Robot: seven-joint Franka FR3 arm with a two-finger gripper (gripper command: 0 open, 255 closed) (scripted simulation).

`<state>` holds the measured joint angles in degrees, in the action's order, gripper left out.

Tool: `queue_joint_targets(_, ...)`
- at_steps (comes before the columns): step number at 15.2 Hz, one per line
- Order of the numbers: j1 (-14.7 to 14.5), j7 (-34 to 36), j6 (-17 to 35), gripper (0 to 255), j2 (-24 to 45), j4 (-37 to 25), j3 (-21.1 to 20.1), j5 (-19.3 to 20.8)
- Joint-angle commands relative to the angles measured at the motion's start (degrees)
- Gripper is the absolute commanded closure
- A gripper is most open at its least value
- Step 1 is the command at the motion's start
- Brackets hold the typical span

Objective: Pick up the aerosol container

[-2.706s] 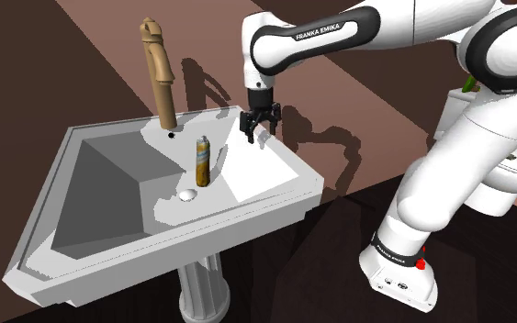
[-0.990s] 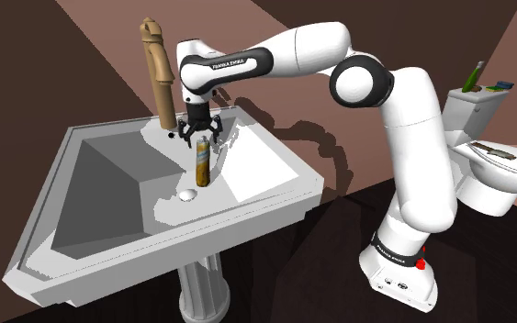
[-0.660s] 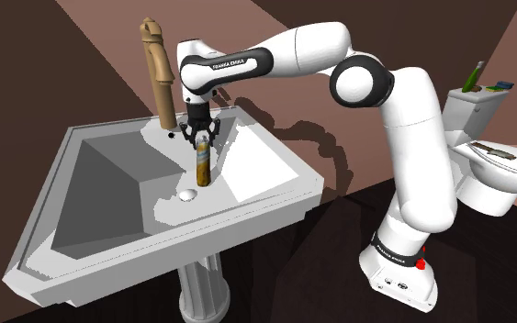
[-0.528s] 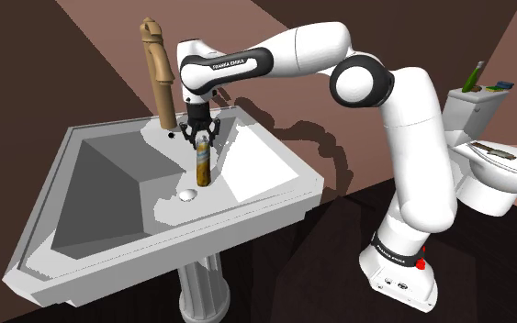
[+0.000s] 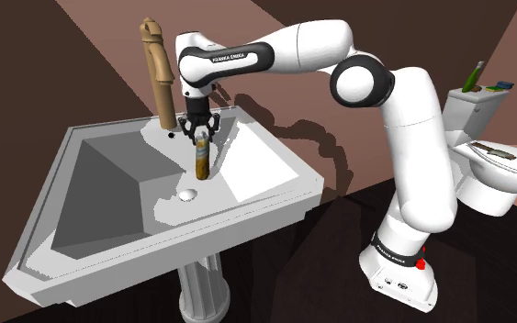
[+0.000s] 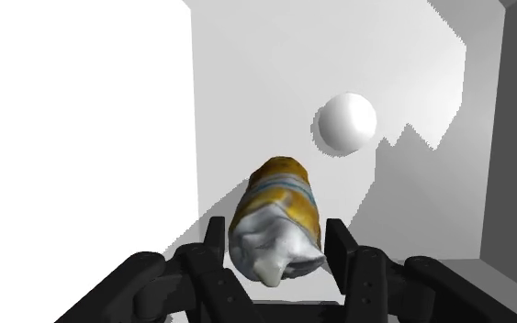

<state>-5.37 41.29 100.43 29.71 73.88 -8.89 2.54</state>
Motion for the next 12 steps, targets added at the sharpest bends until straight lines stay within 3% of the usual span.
queue_joint_targets(1, -0.05, -0.01, -1.59, 255, 0.02, -1.63, -0.01, -0.01)
queue_joint_targets(12, -0.49, 0.07, -9.21, 255, 0.95, -10.19, -0.05, 0.09)
